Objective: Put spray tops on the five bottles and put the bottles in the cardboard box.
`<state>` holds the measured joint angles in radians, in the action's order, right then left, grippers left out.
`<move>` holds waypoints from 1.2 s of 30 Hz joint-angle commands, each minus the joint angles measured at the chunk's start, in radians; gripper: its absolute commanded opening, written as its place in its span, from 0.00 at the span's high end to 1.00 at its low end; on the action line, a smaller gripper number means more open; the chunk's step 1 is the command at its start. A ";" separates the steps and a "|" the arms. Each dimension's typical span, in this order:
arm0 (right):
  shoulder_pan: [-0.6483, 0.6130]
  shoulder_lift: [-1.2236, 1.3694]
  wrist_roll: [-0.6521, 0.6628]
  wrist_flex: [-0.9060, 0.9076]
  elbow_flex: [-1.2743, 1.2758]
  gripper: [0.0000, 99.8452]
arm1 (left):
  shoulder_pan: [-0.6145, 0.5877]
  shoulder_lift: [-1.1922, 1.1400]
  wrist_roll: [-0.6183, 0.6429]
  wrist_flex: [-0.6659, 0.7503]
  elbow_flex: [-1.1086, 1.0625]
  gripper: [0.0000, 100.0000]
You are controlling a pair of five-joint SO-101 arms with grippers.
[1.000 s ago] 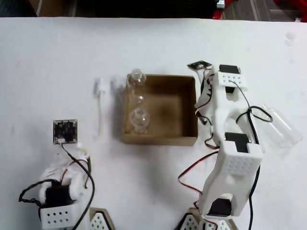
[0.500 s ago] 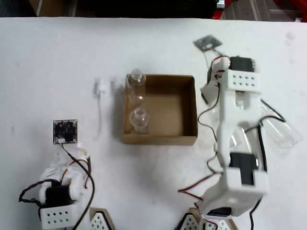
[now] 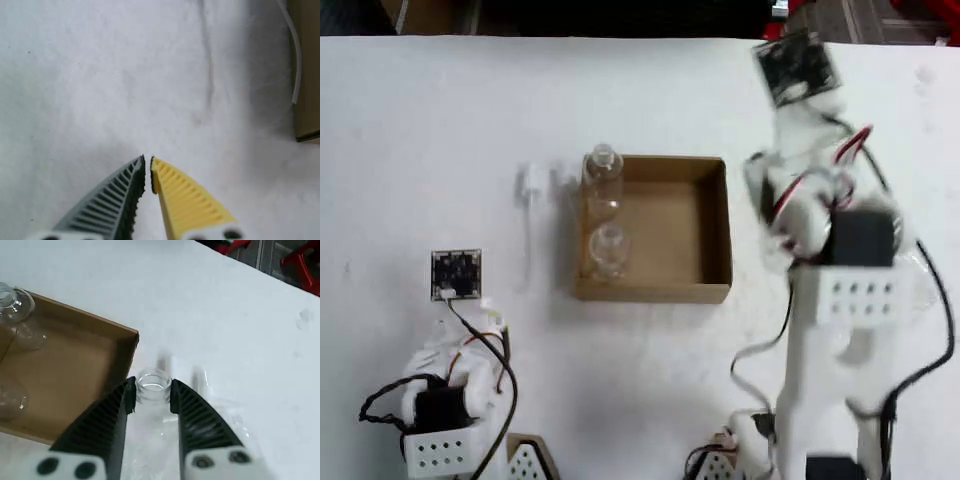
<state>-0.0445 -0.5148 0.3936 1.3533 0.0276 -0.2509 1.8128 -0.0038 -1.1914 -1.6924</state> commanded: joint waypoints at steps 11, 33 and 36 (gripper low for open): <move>-0.142 -0.321 -0.311 -1.184 0.838 0.99 | 0.008 0.010 -0.012 0.006 0.002 0.98; -0.110 0.305 -0.324 -1.684 0.862 0.98 | 0.008 0.010 -0.012 0.006 0.002 0.98; -0.110 0.352 -0.327 -1.753 0.864 0.98 | 0.008 0.010 -0.012 0.006 0.002 0.98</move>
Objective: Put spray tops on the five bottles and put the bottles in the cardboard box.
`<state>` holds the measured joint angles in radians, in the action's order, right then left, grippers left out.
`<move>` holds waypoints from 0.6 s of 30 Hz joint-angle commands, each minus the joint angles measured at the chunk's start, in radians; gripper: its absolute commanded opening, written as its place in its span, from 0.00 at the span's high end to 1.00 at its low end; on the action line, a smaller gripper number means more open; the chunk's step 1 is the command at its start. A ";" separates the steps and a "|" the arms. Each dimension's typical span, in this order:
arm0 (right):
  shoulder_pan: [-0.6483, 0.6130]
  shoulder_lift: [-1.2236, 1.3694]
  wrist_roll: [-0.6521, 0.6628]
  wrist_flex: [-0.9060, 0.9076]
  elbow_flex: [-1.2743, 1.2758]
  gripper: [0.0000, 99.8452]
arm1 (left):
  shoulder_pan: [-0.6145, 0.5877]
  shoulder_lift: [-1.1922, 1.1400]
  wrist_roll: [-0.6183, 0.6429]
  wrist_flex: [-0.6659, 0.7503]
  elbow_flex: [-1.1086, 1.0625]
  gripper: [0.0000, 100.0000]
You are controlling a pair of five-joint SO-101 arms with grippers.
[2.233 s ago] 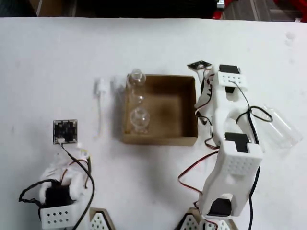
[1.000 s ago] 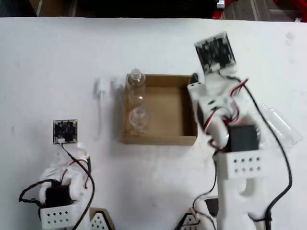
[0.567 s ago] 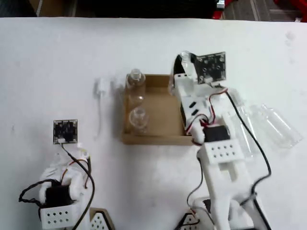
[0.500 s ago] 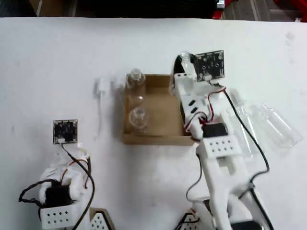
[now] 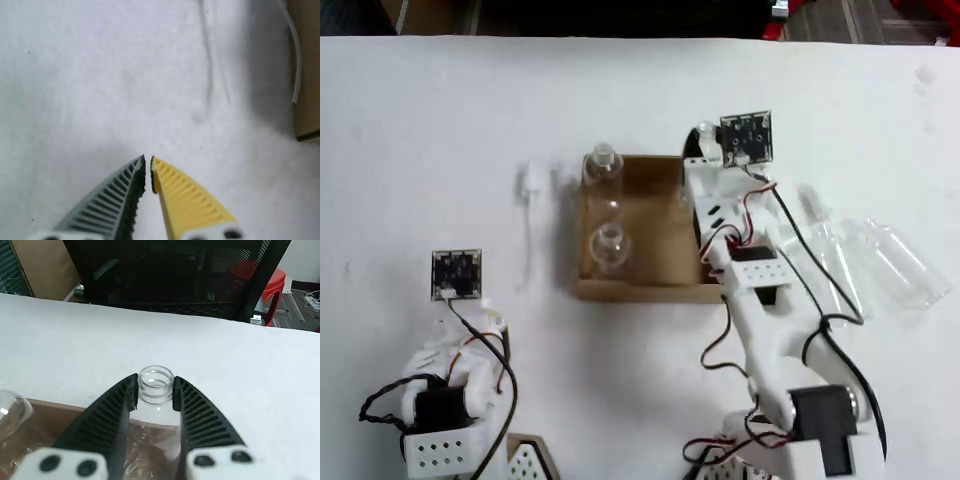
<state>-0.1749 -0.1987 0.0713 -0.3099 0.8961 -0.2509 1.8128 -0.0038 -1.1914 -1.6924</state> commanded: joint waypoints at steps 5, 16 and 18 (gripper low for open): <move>0.027 0.094 -0.002 -0.240 0.060 0.98 | 0.008 0.010 -0.012 0.006 0.002 0.98; 0.024 0.099 0.002 -0.354 0.129 0.98 | 0.008 0.010 -0.012 0.006 0.002 0.98; 0.025 0.099 0.002 -0.352 0.129 0.93 | 0.008 0.010 -0.012 0.006 0.002 0.98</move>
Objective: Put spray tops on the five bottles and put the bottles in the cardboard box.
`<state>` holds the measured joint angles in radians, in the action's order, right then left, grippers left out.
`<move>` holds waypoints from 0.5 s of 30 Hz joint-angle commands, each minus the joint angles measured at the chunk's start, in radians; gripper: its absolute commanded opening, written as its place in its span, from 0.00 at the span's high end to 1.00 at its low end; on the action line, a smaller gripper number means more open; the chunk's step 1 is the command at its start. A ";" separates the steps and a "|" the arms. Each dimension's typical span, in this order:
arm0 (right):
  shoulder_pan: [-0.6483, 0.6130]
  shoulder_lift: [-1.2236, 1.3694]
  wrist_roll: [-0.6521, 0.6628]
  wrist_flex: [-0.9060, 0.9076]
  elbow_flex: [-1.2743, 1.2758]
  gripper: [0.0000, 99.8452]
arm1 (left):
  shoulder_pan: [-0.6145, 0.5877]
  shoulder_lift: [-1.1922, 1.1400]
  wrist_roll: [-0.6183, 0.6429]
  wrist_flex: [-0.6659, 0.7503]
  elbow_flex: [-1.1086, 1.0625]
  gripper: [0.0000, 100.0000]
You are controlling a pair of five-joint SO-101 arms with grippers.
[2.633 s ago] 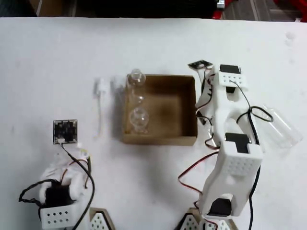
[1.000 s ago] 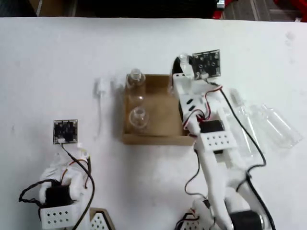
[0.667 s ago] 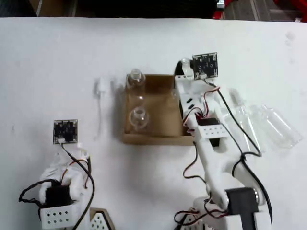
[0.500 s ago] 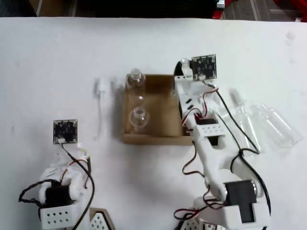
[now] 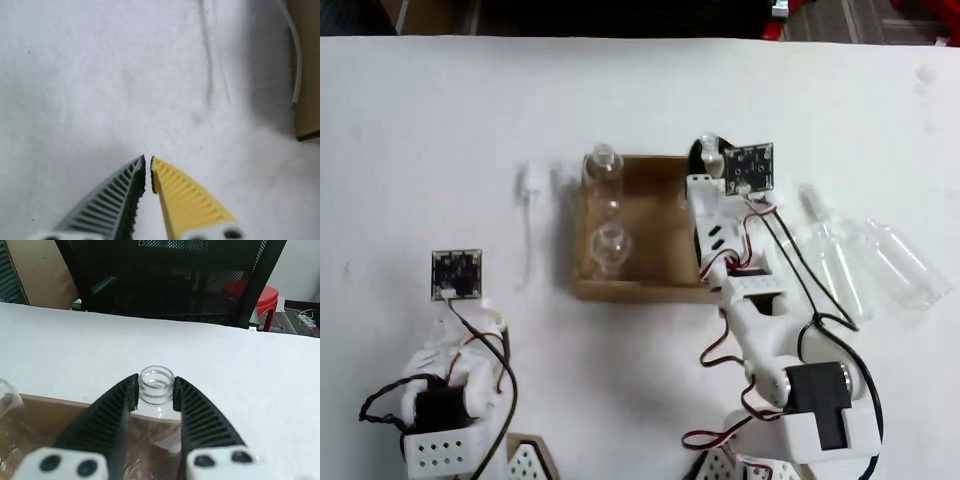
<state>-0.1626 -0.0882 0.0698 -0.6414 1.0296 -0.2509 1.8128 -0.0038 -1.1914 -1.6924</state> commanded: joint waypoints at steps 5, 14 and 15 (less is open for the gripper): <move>0.008 -0.027 0.003 -0.021 0.009 0.82 | 0.008 0.010 -0.012 0.011 0.002 0.98; 0.007 -0.315 -0.008 0.390 -0.051 0.82 | 0.008 0.010 -0.012 0.012 0.002 0.98; 0.007 -0.358 -0.008 0.460 -0.071 0.82 | 0.008 0.010 -0.012 0.012 0.002 0.98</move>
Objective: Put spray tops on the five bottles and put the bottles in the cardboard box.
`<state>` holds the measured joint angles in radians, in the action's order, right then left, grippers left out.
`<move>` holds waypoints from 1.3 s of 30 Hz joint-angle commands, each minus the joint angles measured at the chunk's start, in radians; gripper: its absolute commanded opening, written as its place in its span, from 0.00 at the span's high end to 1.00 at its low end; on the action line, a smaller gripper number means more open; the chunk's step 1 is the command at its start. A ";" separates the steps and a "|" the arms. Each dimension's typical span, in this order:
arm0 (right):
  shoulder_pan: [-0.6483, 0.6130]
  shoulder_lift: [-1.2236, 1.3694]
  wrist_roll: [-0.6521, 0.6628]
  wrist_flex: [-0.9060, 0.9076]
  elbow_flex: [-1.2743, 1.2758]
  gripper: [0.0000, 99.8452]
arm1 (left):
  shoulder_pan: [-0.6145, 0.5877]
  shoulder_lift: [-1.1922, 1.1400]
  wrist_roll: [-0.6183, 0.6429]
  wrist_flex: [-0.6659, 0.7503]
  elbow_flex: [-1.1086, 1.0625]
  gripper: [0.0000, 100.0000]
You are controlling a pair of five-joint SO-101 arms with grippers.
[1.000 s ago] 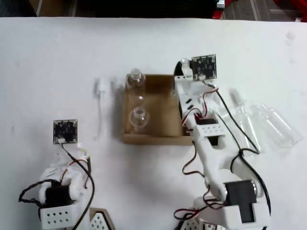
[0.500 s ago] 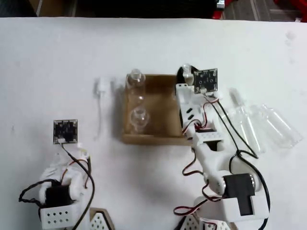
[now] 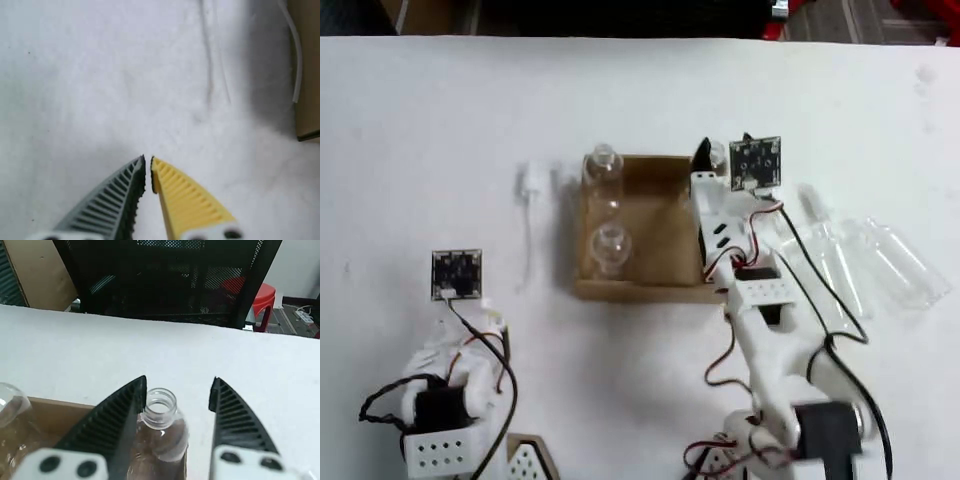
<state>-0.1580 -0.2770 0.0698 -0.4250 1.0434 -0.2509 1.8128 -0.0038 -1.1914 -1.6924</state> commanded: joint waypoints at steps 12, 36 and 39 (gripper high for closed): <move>0.189 -0.354 0.002 1.155 -0.631 0.82 | 0.008 0.010 -0.012 0.009 0.002 0.98; 0.529 0.624 0.580 1.830 -1.370 0.88 | 0.008 0.010 -0.012 0.012 0.002 0.98; 0.515 0.717 0.582 1.896 -1.488 0.88 | 0.008 0.010 -0.012 0.012 0.002 0.98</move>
<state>0.3590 0.3475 0.6345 1.3932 -0.2746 -0.2509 1.8128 -0.0038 -1.1914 -1.6924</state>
